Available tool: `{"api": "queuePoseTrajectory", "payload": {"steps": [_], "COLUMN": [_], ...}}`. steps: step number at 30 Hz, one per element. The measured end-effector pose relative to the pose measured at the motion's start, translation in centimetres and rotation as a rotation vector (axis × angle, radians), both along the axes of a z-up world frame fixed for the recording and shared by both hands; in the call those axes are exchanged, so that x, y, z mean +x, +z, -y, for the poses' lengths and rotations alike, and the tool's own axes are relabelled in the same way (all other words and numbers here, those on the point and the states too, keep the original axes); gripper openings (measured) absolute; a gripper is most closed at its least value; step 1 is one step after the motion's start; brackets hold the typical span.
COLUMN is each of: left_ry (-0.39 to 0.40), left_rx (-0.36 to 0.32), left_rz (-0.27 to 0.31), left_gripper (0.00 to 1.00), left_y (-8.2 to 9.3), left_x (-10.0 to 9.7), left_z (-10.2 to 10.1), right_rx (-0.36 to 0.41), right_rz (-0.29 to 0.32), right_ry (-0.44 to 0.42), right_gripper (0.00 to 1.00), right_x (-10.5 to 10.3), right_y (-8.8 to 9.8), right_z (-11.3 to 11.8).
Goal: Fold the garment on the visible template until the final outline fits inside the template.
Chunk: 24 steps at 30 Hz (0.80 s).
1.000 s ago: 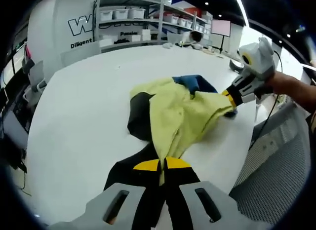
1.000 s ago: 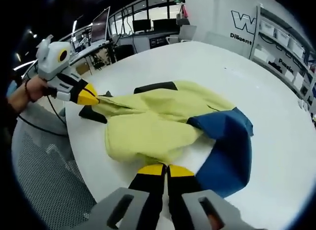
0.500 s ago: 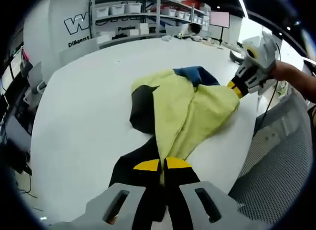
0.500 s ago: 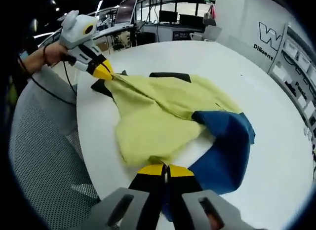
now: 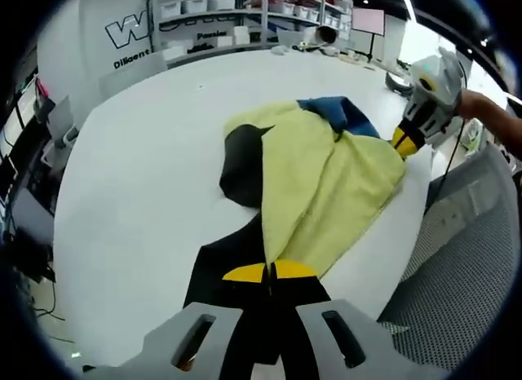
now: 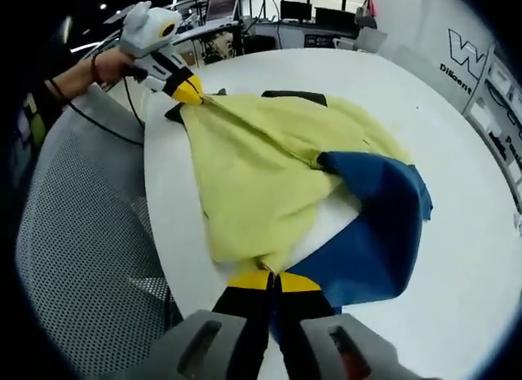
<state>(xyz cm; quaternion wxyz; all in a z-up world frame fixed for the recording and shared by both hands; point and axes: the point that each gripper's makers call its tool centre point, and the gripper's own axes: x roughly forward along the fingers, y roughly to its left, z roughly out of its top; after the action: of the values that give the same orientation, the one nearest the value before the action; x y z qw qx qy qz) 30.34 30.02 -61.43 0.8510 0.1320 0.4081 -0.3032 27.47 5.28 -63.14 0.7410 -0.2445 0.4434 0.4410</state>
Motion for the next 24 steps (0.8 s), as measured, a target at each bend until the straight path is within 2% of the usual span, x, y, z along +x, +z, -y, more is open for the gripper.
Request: {"api": "queuePoseTrajectory", "payload": {"steps": [1,3,6,11,12,15,20,22,24], "left_ry": [0.004,-0.013,-0.009,0.006,0.000,-0.002,0.004,0.000,0.007], "left_rx": [0.010,0.040,0.067,0.082,0.112,0.130,0.140,0.152,0.148], "left_rz": [-0.013,-0.020,-0.028,-0.038,-0.037,-0.042,-0.053,-0.059,-0.074], "left_gripper": [0.00,0.00,0.00,0.00,0.00,0.00,0.00,0.00,0.00], "left_y": [-0.2,-0.4,-0.7,-0.8,-0.9,-1.0,-1.3,-1.5,-1.5], "left_x": [-0.1,-0.2,-0.3,-0.4,-0.5,-0.6,-0.8,-0.9,-1.2], "left_z": [-0.1,-0.3,-0.9,-1.4,-1.8,-2.1,-2.3,-2.4,-2.4], "right_rx": [-0.014,-0.024,-0.049,-0.093,-0.106,-0.137,-0.159,-0.203,-0.301], "right_rz": [-0.048,-0.079,-0.102,-0.131,-0.141,-0.167,-0.189,-0.185,-0.121], "right_ry": [-0.010,0.007,0.016,-0.023,-0.034,-0.029,-0.019,-0.011,-0.016], "right_gripper": [0.00,0.00,0.00,0.00,0.00,0.00,0.00,0.00,0.00], "right_x": [-0.6,-1.2,-1.6,-1.8,-1.9,-2.3,-2.6,-2.6,-1.6], "right_y": [-0.2,-0.3,-0.5,-0.6,-0.5,-0.6,-0.6,-0.6,-0.4], "right_z": [0.2,0.4,0.8,1.6,1.9,2.5,3.1,3.9,5.3]}}
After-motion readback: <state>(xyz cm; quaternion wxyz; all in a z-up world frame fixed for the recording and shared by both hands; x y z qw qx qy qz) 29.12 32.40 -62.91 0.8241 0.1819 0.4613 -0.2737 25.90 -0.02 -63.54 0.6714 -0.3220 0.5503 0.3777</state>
